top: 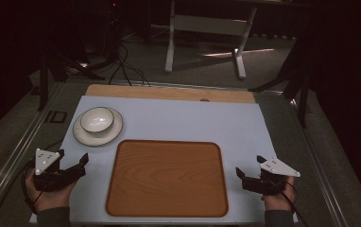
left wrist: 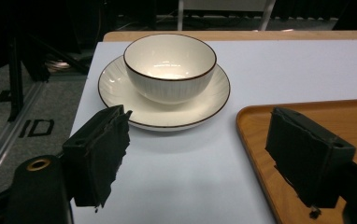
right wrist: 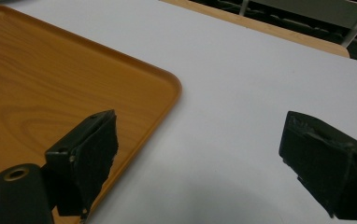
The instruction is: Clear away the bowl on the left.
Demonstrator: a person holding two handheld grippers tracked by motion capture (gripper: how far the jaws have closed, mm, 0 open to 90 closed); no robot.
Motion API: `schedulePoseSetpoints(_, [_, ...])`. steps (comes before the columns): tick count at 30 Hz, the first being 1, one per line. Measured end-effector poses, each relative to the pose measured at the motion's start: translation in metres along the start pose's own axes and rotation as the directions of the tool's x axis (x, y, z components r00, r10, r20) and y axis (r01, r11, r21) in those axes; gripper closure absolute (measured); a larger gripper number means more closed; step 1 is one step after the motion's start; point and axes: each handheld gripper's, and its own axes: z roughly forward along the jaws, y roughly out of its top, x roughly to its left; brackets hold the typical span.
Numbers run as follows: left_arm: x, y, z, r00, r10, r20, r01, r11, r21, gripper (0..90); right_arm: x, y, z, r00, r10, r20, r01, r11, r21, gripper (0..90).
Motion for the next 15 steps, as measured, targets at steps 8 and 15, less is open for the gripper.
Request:
schedulePoseSetpoints(8, [-0.0019,-0.0010,-0.0004,1.0000,0.003,0.002,-0.003,1.0000,-0.001,23.9,-0.0009,0.0010,-0.0010,1.0000,0.001,-0.002,-0.001,1.000,-0.029,11.2])
schedulePoseSetpoints(15, [-0.0011,-0.0010,0.0011,0.9999,-0.008,0.008,0.008,1.0000,0.004,24.0,-0.0006,0.0015,-0.0022,0.9999,0.004,0.014,-0.003,0.999,-0.045,11.2])
